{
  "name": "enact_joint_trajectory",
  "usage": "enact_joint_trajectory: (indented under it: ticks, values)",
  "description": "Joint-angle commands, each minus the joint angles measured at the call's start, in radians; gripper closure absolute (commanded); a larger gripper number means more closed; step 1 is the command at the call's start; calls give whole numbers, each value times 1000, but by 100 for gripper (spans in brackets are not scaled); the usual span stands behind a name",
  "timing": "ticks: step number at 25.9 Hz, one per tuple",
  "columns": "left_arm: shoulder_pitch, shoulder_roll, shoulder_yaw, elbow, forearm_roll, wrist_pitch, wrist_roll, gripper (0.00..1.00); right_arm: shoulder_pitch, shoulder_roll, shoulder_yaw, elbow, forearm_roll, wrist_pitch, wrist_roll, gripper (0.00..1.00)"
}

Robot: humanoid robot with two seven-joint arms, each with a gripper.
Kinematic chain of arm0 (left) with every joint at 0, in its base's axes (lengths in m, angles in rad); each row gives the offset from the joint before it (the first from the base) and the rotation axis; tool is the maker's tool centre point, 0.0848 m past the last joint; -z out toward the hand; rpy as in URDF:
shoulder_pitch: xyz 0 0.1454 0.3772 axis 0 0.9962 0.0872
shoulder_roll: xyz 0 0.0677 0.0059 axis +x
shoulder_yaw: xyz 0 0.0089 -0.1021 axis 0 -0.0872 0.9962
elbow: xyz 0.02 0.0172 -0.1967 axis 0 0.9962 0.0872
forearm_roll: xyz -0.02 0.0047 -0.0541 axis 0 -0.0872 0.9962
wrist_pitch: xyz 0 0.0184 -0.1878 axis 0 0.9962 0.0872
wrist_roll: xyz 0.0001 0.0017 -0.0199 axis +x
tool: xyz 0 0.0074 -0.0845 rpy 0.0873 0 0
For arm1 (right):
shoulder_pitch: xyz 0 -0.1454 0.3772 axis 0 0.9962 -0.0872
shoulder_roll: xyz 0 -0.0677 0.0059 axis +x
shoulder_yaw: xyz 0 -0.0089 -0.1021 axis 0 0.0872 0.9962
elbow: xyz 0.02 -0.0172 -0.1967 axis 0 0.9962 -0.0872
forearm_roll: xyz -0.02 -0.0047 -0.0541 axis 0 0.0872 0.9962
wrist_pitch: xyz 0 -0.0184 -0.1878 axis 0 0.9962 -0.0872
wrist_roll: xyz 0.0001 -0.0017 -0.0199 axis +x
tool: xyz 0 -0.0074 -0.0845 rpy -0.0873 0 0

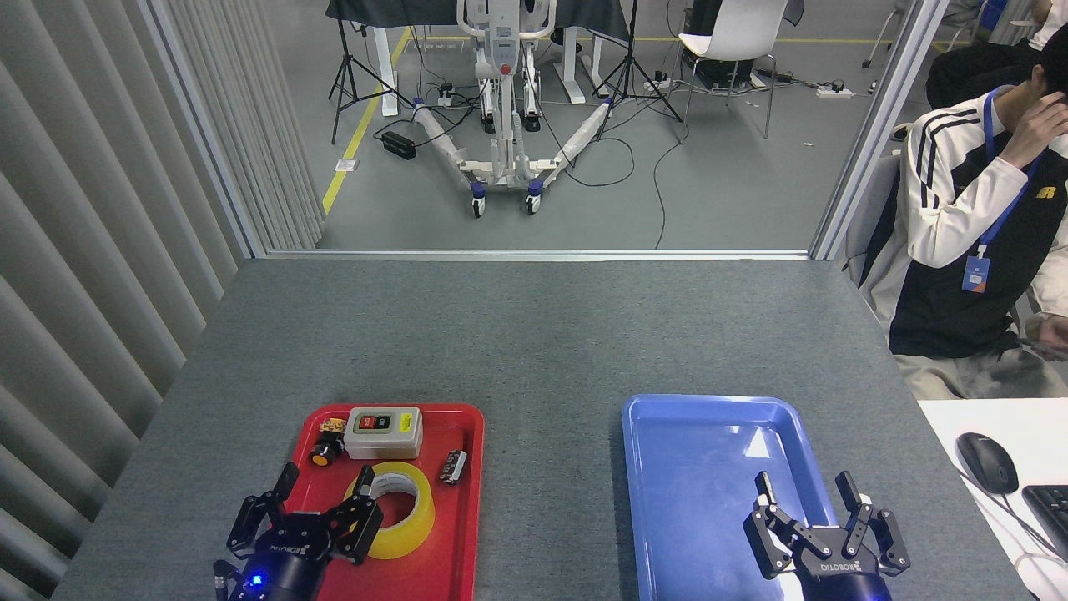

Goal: Place and move tape with both arms

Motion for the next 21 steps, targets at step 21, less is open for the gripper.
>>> enact_joint_trajectory:
  ticks: [21]
  values:
    - [-2,4,4,-20,7,-13,-41,1,1,-3,-4,-3,-2,-1,15,0]
